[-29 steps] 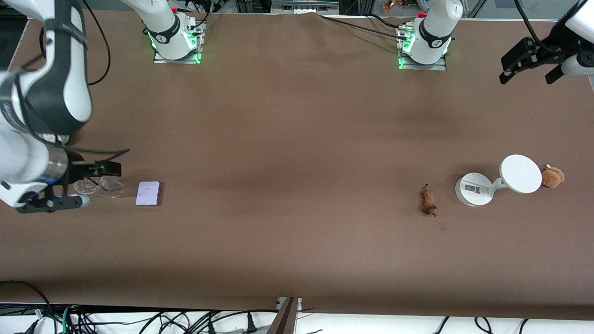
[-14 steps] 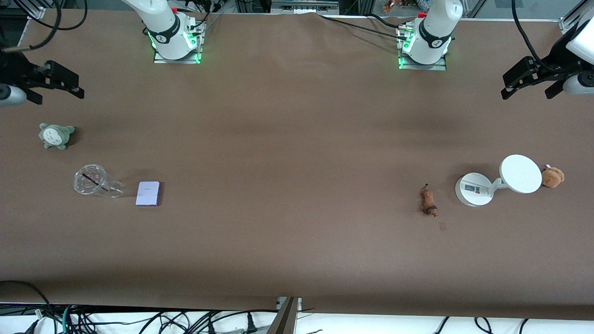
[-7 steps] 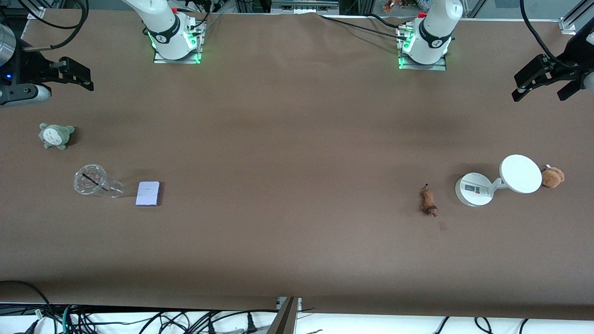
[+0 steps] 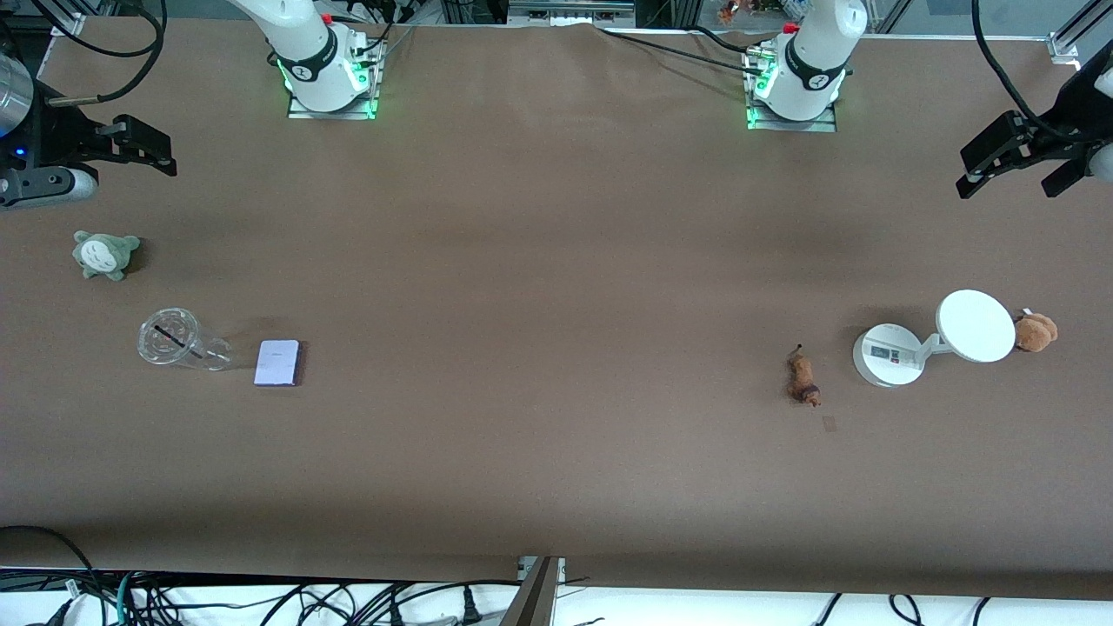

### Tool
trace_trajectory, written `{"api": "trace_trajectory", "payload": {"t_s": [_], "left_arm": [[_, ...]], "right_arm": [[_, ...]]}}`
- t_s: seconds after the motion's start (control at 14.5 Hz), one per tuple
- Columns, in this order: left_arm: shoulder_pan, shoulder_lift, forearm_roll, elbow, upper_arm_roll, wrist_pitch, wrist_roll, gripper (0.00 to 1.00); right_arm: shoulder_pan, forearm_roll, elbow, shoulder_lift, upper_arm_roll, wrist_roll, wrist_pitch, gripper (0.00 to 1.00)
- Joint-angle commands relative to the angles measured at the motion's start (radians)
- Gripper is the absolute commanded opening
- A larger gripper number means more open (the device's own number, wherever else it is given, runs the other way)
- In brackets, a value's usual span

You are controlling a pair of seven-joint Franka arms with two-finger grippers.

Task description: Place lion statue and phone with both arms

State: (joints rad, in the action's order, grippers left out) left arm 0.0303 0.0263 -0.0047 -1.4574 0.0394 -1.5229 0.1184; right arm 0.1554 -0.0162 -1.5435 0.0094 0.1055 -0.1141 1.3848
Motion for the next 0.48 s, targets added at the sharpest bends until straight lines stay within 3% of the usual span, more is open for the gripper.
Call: {"api": "trace_trajectory", "payload": {"t_s": [0.0, 0.41], "left_arm": [[0.013, -0.02, 0.015, 0.041, 0.008, 0.017, -0.005, 1.0], [0.013, -0.034, 0.018, 0.04, 0.011, 0.021, -0.013, 1.0]], "right_arm": [[-0.014, -0.016, 0.026, 0.01, -0.015, -0.004, -0.004, 1.0], [-0.014, -0.008, 0.026, 0.01, -0.013, -0.004, 0.0, 1.0]]}}
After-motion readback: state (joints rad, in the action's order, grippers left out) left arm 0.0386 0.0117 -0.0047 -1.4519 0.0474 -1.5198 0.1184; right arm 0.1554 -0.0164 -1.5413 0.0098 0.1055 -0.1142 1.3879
